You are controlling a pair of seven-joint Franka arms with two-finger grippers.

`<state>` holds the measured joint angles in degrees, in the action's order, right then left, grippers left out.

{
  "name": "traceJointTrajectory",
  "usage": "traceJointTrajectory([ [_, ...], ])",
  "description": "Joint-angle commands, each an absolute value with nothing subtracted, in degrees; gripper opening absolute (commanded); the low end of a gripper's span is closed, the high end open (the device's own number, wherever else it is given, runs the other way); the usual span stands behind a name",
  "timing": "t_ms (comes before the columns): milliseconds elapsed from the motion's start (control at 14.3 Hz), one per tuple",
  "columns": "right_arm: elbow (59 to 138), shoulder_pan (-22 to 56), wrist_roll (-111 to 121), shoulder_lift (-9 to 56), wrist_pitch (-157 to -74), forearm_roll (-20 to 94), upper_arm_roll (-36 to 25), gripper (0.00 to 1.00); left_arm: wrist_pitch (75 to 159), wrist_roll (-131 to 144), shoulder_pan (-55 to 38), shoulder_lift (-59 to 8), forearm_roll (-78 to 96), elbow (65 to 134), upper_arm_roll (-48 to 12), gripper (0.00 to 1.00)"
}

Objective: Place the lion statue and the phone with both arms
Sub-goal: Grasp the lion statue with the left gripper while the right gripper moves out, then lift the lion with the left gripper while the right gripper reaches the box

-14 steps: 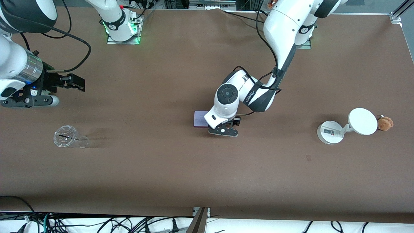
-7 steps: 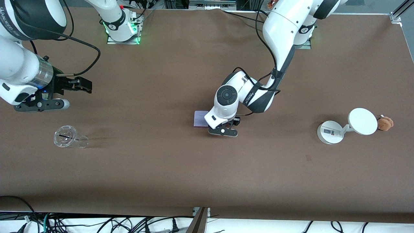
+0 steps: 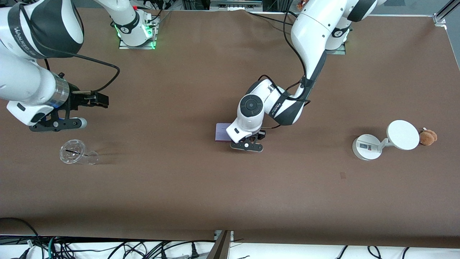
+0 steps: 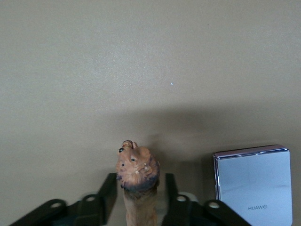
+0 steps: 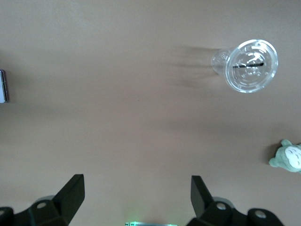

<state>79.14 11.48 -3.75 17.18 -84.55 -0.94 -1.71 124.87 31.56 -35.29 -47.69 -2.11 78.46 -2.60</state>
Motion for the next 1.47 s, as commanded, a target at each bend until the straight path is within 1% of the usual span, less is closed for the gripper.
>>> traceJointTrajectory([
  [0,78.75,12.48,-4.39,19.15,-87.18,0.26,-1.49,1.00,125.24,30.85,-35.77,-47.72,-3.43,78.22,-2.29,0.40],
  [210,78.75,13.01,-4.39,21.88,-90.43,0.62,-1.49,1.00,125.24,30.76,-35.77,-47.81,-3.60,78.31,-2.29,0.39],
  [280,78.75,13.62,-4.39,22.75,-91.14,0.62,-1.49,1.00,125.16,30.07,-35.77,-47.81,-3.60,78.31,-2.29,0.27],
  [350,78.75,14.67,-4.83,23.63,-92.27,0.62,-1.49,1.00,124.98,28.06,-35.68,-47.73,-3.52,78.31,-2.29,0.18],
  [420,78.84,15.55,-7.36,24.43,-93.42,0.62,-1.49,1.00,124.63,26.56,-35.60,-47.72,-3.52,78.31,-2.29,0.01],
  [490,78.84,16.43,-10.08,25.04,-94.12,0.70,-1.49,1.00,124.45,26.02,-35.33,-47.72,-3.52,78.40,-2.29,0.00],
  [840,78.92,19.59,-12.38,28.38,-98.51,2.19,-1.49,1.00,124.28,25.93,-33.84,-46.94,-3.43,78.31,-2.20,0.00],
  [981,80.06,21.00,-13.79,28.65,-100.89,2.20,-1.49,1.00,122.71,25.93,-32.35,-45.80,-2.82,78.22,-2.29,0.00],
  [1191,80.33,24.07,-18.61,30.93,-103.79,2.20,-1.49,1.00,120.33,23.84,-29.37,-43.52,-2.38,78.13,-2.46,0.00],
  [1401,80.33,28.29,-25.29,32.78,-106.52,2.20,-1.49,1.00,117.08,14.80,-22.96,-40.97,6.30,78.31,-2.72,0.00],
])
